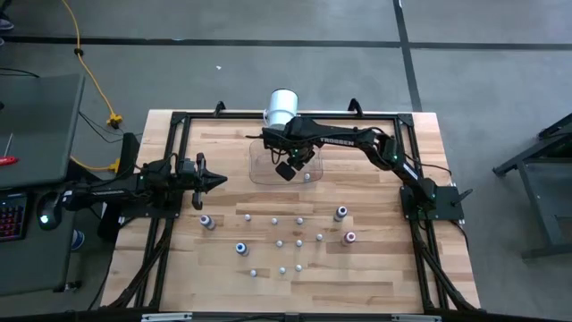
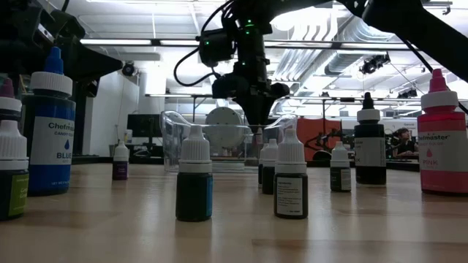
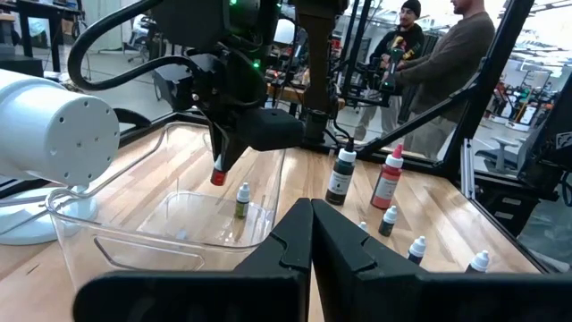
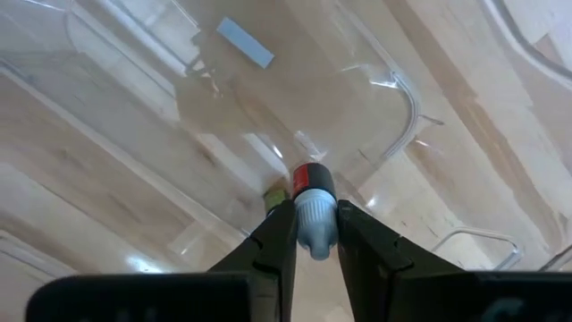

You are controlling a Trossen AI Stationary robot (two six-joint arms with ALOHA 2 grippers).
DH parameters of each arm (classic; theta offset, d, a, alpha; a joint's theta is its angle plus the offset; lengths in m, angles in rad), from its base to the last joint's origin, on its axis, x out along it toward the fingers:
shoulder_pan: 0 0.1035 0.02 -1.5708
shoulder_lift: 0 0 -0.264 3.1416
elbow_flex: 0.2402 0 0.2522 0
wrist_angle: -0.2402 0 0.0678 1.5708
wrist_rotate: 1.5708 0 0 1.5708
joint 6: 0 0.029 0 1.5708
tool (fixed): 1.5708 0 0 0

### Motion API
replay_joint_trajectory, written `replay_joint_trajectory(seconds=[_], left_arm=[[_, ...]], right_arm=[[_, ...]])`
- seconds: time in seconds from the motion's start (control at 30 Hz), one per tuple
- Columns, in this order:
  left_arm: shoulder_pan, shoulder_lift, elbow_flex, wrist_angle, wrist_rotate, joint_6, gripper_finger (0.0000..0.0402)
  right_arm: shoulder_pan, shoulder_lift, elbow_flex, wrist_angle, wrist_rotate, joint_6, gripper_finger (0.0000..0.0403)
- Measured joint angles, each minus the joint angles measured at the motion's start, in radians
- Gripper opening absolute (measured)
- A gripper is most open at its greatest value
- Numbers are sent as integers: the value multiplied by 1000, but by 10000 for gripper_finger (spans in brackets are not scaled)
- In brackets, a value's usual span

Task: Pick & Place food coloring
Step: Put the bottom small red food coloring bottle into the transparent bin

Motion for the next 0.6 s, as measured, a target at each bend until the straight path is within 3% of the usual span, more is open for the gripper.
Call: replay_joint_trajectory(seconds=[0.2,0.43,0.6], left_arm=[[0,0,0,0,0,0,1],[0,0,0,0,0,0,1],[0,0,0,0,0,0,1]], right_arm=[[0,-1,-11,16,-9,-3,65],[7,-2,-135,183,-93,-2,67],[6,-2,-148,246,-142,-2,64]])
